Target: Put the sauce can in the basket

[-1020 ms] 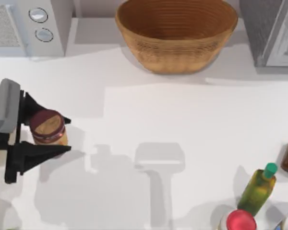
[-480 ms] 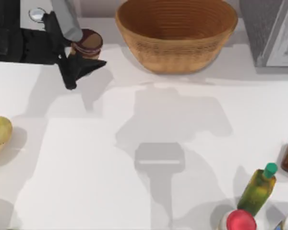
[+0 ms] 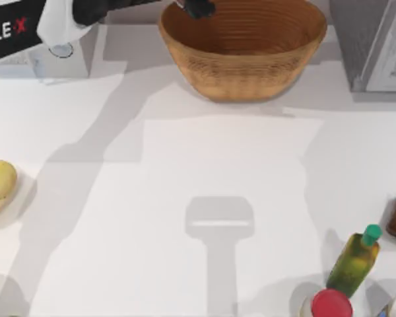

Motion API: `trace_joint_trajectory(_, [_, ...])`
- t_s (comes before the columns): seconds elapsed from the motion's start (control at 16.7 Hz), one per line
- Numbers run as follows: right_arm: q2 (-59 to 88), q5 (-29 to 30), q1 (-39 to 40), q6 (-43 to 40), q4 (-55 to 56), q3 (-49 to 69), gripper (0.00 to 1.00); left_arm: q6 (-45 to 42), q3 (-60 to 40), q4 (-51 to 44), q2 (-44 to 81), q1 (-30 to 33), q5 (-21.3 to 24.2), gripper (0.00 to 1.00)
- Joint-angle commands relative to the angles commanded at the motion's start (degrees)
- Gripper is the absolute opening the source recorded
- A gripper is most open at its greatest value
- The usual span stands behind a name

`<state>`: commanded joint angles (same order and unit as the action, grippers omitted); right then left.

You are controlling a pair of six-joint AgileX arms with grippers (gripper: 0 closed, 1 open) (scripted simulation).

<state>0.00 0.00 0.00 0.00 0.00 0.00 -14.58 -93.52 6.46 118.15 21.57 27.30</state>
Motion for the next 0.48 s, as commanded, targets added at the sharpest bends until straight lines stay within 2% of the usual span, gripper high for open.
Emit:
trace_joint_trajectory(0.24, [0.0, 0.0, 0.0, 0.0, 0.0, 0.0, 1.00, 7.7, -5.2, 2.0, 2.5, 3.1, -4.8, 0.00])
trace_joint_trajectory(0.48, [0.0, 0.0, 0.0, 0.0, 0.0, 0.0, 1.00, 8.5, -5.7, 2.1, 2.8, 3.4, -5.3, 0.00])
